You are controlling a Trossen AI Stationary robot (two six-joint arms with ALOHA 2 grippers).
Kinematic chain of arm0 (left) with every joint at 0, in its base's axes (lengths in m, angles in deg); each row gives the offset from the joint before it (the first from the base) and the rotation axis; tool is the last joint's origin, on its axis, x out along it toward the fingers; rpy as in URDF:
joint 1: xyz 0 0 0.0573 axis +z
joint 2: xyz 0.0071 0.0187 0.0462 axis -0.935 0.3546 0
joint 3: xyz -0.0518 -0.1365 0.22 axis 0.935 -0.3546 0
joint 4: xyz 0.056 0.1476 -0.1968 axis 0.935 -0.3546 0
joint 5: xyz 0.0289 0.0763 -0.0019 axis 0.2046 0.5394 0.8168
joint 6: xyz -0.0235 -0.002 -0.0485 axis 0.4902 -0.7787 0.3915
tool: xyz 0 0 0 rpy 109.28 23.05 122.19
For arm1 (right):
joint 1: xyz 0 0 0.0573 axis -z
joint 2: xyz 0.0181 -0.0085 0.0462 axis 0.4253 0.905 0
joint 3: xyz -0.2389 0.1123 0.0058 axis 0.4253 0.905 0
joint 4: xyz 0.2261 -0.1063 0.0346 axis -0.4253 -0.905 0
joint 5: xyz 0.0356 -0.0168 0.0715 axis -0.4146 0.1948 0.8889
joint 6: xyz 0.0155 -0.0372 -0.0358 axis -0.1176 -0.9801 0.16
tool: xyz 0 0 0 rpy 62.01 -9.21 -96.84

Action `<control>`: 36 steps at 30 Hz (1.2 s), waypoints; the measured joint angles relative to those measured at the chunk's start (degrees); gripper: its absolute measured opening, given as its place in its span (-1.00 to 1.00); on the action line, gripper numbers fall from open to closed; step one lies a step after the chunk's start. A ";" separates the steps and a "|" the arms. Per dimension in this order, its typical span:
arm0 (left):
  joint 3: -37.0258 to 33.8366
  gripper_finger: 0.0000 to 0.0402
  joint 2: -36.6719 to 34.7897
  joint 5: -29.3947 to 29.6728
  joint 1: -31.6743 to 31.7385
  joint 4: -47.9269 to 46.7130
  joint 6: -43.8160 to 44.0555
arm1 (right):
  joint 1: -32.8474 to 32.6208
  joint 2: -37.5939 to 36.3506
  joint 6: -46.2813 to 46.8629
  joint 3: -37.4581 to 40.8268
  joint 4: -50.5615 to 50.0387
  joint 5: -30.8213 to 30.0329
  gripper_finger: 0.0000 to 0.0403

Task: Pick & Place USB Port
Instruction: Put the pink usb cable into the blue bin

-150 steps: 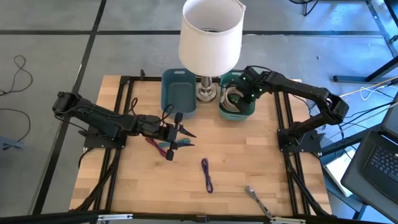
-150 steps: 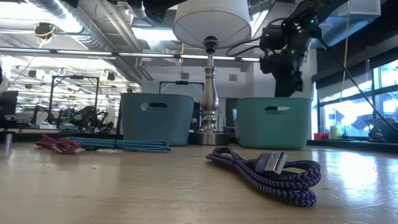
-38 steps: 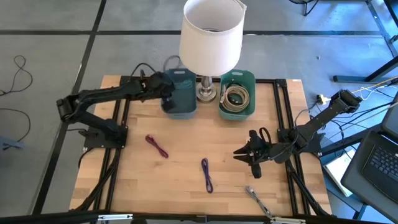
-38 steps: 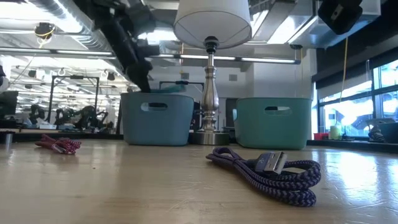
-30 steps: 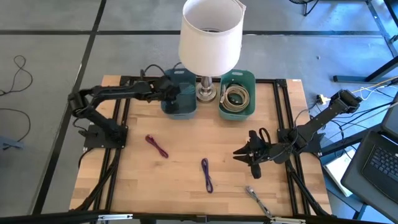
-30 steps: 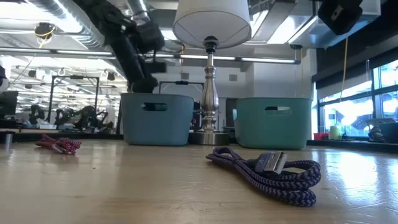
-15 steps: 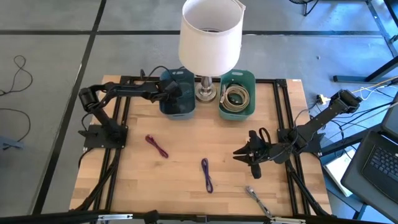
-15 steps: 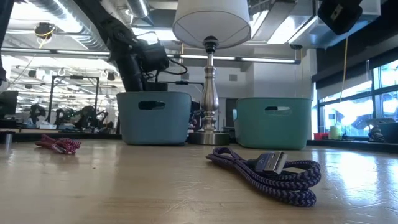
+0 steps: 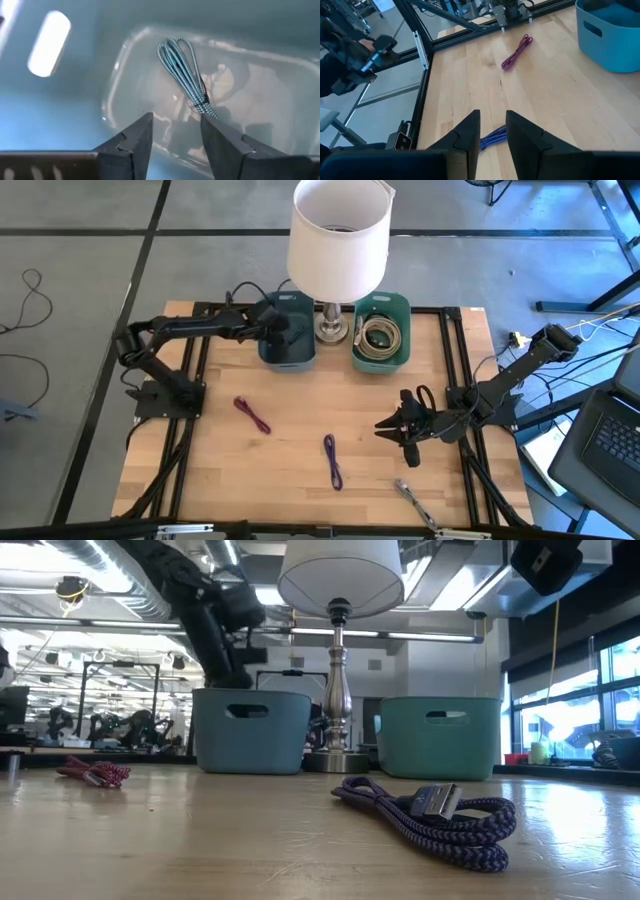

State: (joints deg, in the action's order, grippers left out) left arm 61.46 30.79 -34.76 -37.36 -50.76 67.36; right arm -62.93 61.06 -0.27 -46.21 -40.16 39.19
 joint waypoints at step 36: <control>-3.31 -0.29 -25.52 -15.25 -32.67 -45.55 22.16 | 0.01 0.39 1.15 0.00 0.30 0.07 -0.53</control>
State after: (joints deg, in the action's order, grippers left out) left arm 58.15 5.27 -50.01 -70.03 -96.30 89.53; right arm -62.92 61.46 0.88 -46.21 -39.86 39.26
